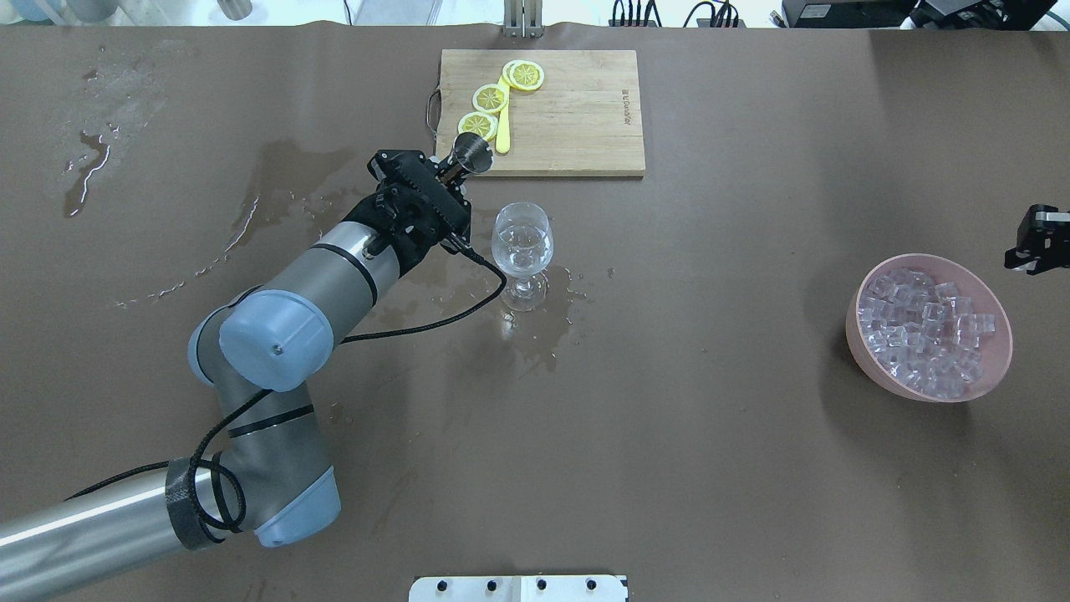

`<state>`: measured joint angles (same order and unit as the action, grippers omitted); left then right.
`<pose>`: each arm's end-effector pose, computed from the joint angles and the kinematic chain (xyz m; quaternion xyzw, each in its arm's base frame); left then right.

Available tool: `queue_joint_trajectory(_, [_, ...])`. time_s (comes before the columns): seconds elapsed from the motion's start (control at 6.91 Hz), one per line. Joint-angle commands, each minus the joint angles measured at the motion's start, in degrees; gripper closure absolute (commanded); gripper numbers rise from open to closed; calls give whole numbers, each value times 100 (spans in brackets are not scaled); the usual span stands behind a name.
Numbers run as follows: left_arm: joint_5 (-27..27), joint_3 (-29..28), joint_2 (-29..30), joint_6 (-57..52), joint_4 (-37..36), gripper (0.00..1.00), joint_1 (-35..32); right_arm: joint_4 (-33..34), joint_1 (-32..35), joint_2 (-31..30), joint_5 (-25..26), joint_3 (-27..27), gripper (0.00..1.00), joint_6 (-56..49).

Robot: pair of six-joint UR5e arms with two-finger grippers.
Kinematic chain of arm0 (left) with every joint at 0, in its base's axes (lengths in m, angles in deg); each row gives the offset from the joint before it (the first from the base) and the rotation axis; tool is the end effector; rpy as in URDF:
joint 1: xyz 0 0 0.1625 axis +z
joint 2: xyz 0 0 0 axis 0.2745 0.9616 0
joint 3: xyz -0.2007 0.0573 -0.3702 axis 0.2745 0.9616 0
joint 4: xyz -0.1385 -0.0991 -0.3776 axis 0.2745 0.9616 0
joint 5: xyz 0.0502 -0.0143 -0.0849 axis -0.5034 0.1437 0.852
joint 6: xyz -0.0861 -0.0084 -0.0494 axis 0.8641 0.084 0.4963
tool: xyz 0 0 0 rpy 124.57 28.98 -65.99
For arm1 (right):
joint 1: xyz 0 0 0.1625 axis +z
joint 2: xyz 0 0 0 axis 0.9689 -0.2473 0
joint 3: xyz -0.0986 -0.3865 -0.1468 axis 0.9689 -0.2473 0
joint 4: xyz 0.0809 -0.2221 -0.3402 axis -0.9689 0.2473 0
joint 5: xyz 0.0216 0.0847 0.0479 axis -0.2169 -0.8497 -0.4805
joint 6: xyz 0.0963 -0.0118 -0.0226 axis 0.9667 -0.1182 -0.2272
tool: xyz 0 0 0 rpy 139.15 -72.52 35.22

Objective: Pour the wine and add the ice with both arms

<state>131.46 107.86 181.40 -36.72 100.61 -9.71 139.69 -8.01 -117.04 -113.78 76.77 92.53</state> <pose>0.4873 -0.4370 0.2059 0.6522 0.2487 0.1668 0.6964 -0.1027 -0.4367 0.4712 -0.0053 -0.3980 0.1489 0.9052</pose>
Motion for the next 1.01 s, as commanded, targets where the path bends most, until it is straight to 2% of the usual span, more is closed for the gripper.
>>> queue_joint_trajectory(0.0, [-137, 54, 64, -574, -1, 100, 42, 0, 0, -2, 3, 0, 83, 0])
queue_joint_trajectory(0.43, [-401, 54, 13, -1150, -1, 100, 76, -9, 27, -10, 3, 44, 88, 0])
queue_joint_trajectory(0.87, [-761, 54, 30, -1651, -10, 100, 287, -9, 27, -2, 12, 44, 88, 0])
